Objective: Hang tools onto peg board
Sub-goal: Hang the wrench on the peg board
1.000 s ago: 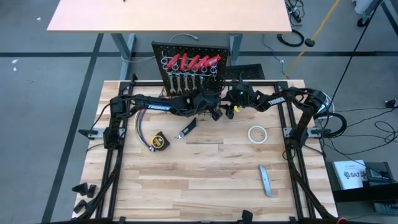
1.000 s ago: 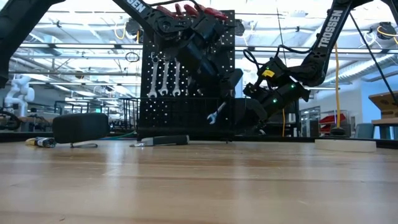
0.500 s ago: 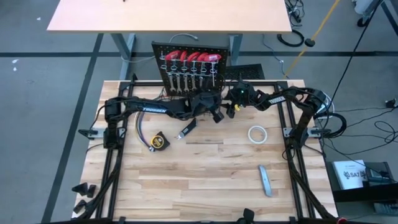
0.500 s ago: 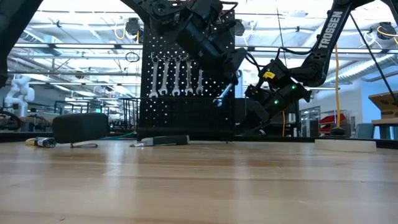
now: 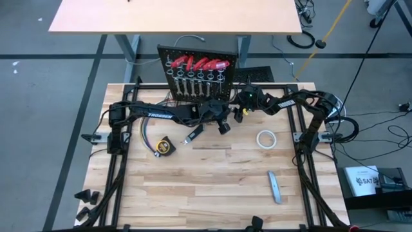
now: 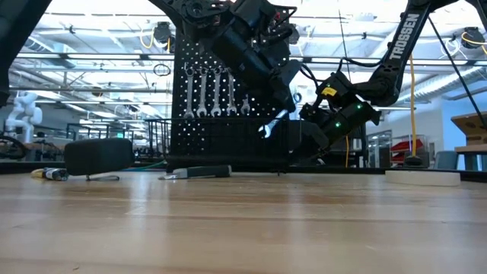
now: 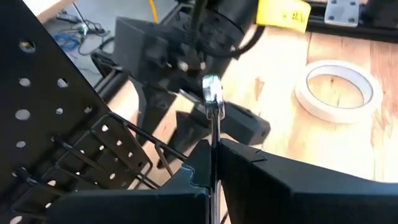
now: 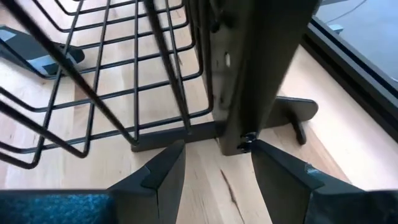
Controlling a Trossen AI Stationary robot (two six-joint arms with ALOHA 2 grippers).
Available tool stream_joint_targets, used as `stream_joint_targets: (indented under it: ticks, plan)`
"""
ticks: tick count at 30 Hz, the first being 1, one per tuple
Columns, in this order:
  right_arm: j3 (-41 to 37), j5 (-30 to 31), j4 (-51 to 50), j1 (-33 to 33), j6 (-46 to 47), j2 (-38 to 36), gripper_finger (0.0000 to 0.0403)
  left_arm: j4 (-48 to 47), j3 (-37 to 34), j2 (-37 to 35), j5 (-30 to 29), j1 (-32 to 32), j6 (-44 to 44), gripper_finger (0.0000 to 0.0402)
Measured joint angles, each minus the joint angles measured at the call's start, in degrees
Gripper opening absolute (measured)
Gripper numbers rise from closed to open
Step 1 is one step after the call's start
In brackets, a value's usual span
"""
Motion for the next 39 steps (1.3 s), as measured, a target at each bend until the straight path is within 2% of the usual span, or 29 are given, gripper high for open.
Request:
stream_joint_targets:
  ticks: [10, 16, 24, 29, 37, 39]
  plan:
    - [0.02, 0.27, 0.28, -0.02, 0.00, 0.00, 0.0176, 1.11, -0.02, 0.02, 1.51, -0.12, 0.78, 0.0012]
    - [0.02, 0.26, 0.28, -0.02, 0.00, 0.00, 0.0176, 6.59, -0.04, 0.07, -3.44, -0.10, 5.79, 0.0012]
    - [0.04, 0.81, -1.72, -0.26, -2.60, -0.58, 0.0176, 8.59, -0.04, 0.07, -4.61, 0.01, 6.96, 0.0012]
    - [0.04, 9.63, -11.86, -1.64, -8.62, -6.87, 0.0176, 8.39, -0.04, 0.07, -4.65, 0.04, 7.00, 0.0012]
    - [0.07, 8.58, -30.80, -1.90, -13.93, -23.99, 0.0176, 8.20, -0.04, 0.07, -4.67, 0.06, 7.00, 0.0012]
    - [0.07, 5.11, -35.97, -1.95, -15.02, -28.89, 0.0176, 8.17, -0.04, 0.07, -4.67, 0.06, 7.00, 0.0012]
